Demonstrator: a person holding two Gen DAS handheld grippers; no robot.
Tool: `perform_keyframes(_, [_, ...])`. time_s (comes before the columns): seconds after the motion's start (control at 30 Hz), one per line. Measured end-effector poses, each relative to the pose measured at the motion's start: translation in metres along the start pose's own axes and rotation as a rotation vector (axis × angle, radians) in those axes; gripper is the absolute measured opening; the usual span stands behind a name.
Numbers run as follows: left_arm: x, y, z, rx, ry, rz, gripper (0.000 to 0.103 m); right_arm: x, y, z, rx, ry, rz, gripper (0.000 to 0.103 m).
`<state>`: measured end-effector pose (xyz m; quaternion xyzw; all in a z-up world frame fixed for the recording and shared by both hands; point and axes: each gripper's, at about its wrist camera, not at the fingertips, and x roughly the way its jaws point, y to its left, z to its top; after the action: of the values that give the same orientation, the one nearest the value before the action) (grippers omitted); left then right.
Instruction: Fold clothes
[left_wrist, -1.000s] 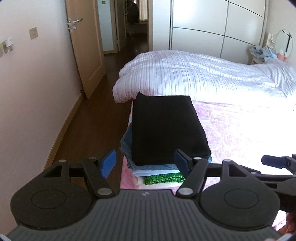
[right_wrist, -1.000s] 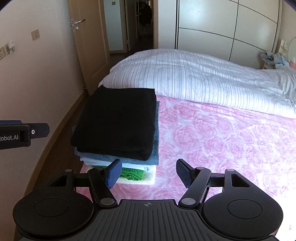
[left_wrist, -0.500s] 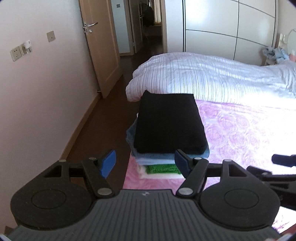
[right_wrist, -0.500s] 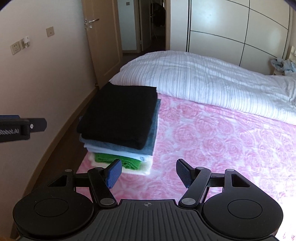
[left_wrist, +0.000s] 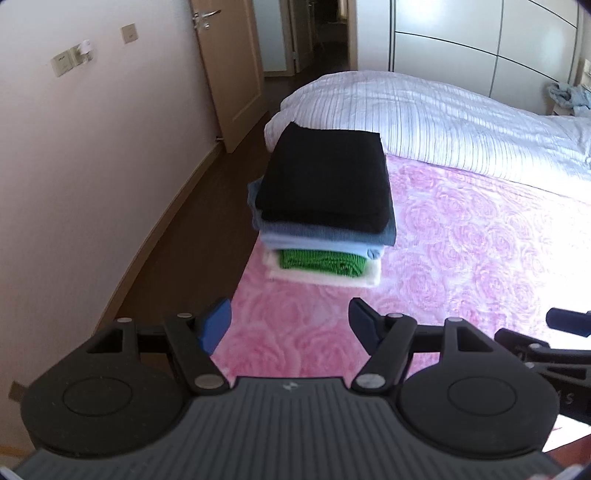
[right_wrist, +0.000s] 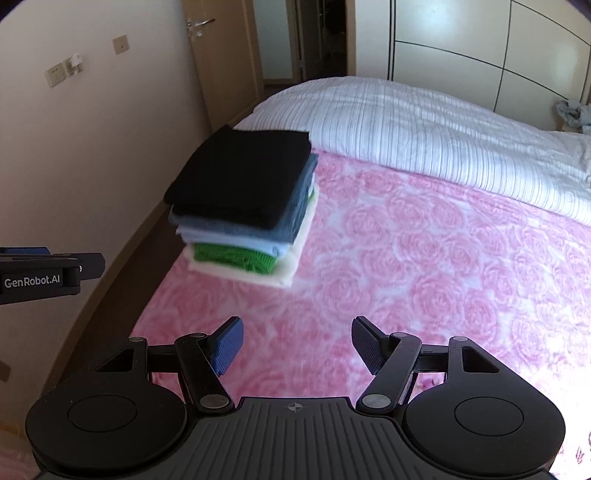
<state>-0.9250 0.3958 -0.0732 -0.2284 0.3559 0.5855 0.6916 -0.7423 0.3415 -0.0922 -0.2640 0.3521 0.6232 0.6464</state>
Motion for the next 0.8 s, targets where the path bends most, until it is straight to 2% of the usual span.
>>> perform_keyframes(0.2, [-0.012, -0.001, -0.022, -0.020, 0.003, 0.024, 0.067, -0.007, 0.005, -0.017, -0.009, 0.012, 0.022, 0.069])
perform_keyframes(0.33, [-0.018, 0.006, -0.025, -0.027, 0.009, -0.013, 0.067, -0.012, 0.011, -0.013, -0.005, -0.011, 0.017, 0.069])
perform_keyframes(0.47, [-0.018, 0.013, -0.022, 0.011, 0.003, -0.028, 0.067, -0.013, 0.024, -0.008, 0.011, -0.032, 0.011, 0.069])
perform_keyframes(0.8, [-0.007, 0.040, -0.017, 0.098, 0.019, -0.084, 0.067, -0.006, 0.064, -0.004, 0.081, -0.015, -0.030, 0.069])
